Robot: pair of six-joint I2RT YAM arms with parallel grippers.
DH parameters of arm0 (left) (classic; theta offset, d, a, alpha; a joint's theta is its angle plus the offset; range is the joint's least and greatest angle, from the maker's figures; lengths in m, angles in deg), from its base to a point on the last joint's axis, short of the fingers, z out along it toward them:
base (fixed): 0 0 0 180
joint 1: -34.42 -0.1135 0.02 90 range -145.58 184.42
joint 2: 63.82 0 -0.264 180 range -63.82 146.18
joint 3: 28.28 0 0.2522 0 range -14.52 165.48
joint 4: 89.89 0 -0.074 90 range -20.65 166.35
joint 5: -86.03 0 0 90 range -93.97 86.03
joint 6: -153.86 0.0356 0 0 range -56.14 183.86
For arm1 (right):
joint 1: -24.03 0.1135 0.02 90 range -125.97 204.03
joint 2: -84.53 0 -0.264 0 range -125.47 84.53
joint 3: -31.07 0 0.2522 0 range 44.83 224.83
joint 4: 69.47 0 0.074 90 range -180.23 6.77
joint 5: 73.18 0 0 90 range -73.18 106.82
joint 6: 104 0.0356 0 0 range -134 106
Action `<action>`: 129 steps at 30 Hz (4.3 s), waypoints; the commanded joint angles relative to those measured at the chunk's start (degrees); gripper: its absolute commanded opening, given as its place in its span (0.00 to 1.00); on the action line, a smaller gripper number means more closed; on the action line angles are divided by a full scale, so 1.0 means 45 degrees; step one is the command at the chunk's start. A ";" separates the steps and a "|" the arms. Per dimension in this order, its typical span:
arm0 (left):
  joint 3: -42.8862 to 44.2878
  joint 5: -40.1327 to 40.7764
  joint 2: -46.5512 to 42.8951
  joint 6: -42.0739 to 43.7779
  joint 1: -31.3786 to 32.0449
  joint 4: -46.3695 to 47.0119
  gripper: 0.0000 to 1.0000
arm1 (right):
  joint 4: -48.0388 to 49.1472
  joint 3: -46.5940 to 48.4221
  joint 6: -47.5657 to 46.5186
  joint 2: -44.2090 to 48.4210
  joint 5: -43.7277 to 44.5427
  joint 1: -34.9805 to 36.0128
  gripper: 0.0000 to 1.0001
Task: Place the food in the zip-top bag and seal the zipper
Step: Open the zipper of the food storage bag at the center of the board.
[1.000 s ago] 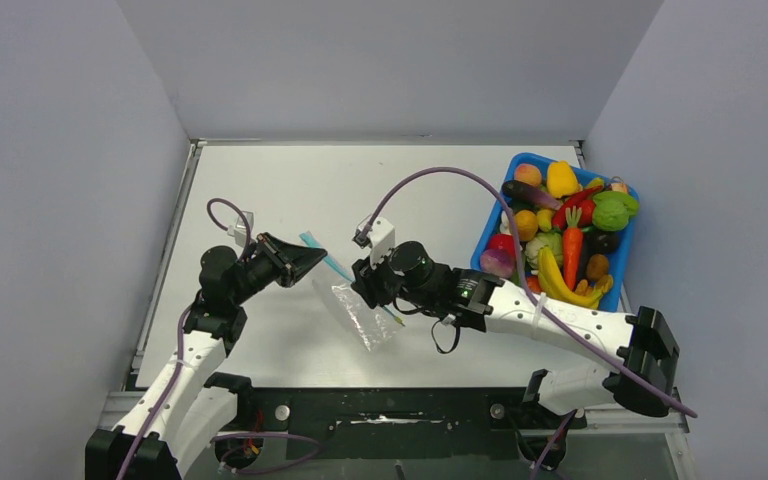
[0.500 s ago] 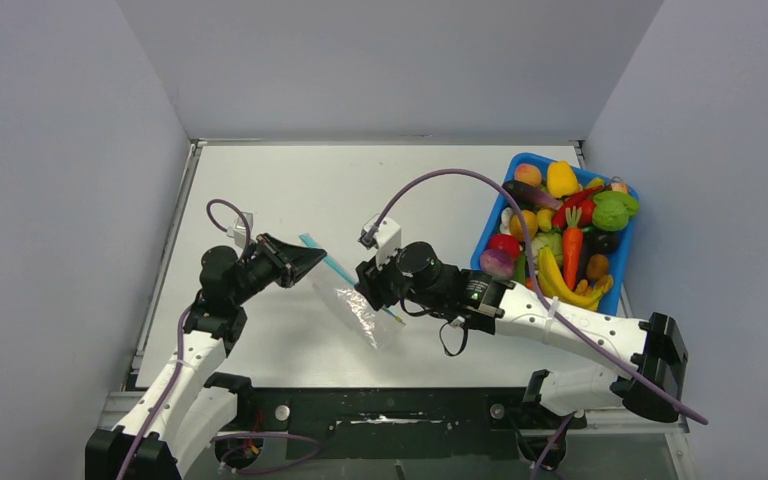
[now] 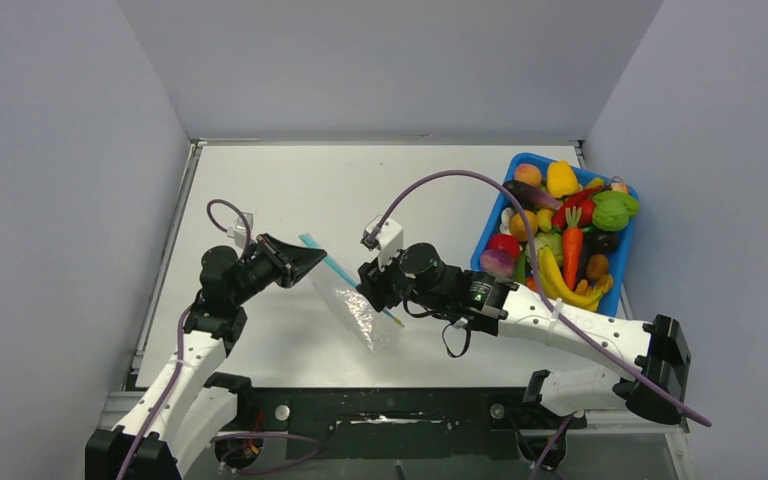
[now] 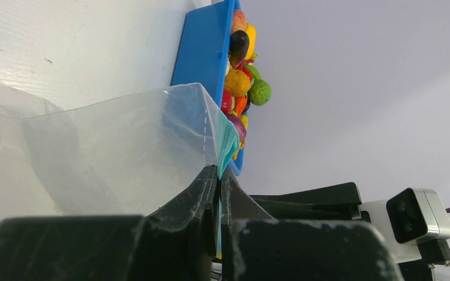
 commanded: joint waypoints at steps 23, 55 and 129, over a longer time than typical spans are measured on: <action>0.0470 -0.0004 -0.0168 0.0002 0.0039 0.0458 0.00 | -0.0028 0.0106 -0.0296 -0.0613 0.1575 0.0213 0.28; 0.1853 -0.0090 -0.0399 0.2144 0.0019 -0.1470 0.52 | 0.1711 0.0495 0.1347 -0.0829 0.2064 -0.0215 0.00; 0.7461 0.4146 0.2244 0.9183 0.0551 -0.8103 0.00 | 0.2436 0.0285 0.3658 -0.0455 0.4370 -0.2254 0.00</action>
